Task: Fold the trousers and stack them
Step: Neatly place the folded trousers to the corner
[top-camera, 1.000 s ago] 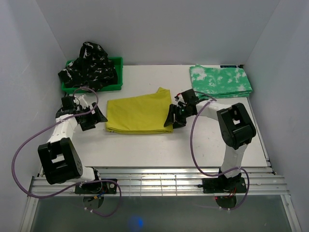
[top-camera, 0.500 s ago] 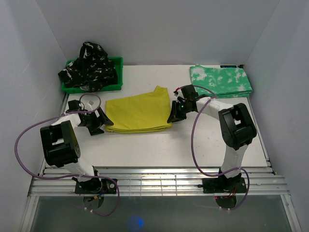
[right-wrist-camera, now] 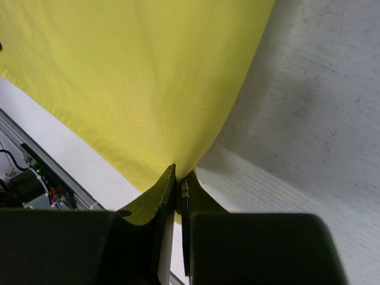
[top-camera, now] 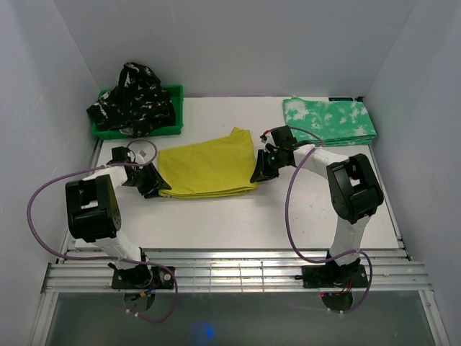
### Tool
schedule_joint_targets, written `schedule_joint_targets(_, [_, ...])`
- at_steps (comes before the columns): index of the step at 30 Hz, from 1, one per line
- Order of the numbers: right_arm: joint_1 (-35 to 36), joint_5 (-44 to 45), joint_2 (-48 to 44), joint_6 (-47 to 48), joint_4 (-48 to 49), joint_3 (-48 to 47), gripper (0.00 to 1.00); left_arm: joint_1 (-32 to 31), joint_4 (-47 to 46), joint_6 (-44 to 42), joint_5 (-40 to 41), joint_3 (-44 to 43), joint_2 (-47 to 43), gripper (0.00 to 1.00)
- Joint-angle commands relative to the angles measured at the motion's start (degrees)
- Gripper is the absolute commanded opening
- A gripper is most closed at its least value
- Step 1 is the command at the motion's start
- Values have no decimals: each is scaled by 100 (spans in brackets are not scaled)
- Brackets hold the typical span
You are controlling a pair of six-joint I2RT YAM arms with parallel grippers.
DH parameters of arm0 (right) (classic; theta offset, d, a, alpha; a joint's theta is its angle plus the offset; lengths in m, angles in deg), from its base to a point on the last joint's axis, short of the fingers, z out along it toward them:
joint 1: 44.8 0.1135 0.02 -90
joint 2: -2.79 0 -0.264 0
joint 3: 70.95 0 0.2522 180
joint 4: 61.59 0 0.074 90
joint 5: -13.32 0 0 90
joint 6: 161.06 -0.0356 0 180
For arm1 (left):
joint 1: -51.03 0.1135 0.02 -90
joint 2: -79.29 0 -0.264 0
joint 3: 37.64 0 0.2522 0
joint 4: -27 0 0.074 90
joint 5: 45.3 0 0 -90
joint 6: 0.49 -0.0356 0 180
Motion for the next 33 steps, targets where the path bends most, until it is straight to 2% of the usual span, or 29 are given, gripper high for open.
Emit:
schedule_joint_targets(1, [10,-42,-188,35,36,-165,8,-109,207,43,685,111,273,48])
schedule_joint_targets(8, [1,107,-170,228,-26,-402,8,-206,128,167,695,-188,545,28])
schedule_joint_targets(9, [1,160,-179,280,-52,-446,8,-276,102,158,633,-232,555,22])
schedule_joint_targets(10, [1,291,-188,411,-87,-499,8,-329,93,149,589,-337,564,9])
schedule_joint_targets(11, [1,396,-214,482,-166,-551,8,-381,101,132,511,-399,503,0])
schedule_joint_targets(21, [-8,1460,-776,1492,-492,-1097,8,-1865,-294,-123,808,-1189,-324,0])
schedule_joint_targets(33, [-279,2445,-1901,2329,-448,-868,8,-2842,-1022,-422,1467,-2182,-289,0])
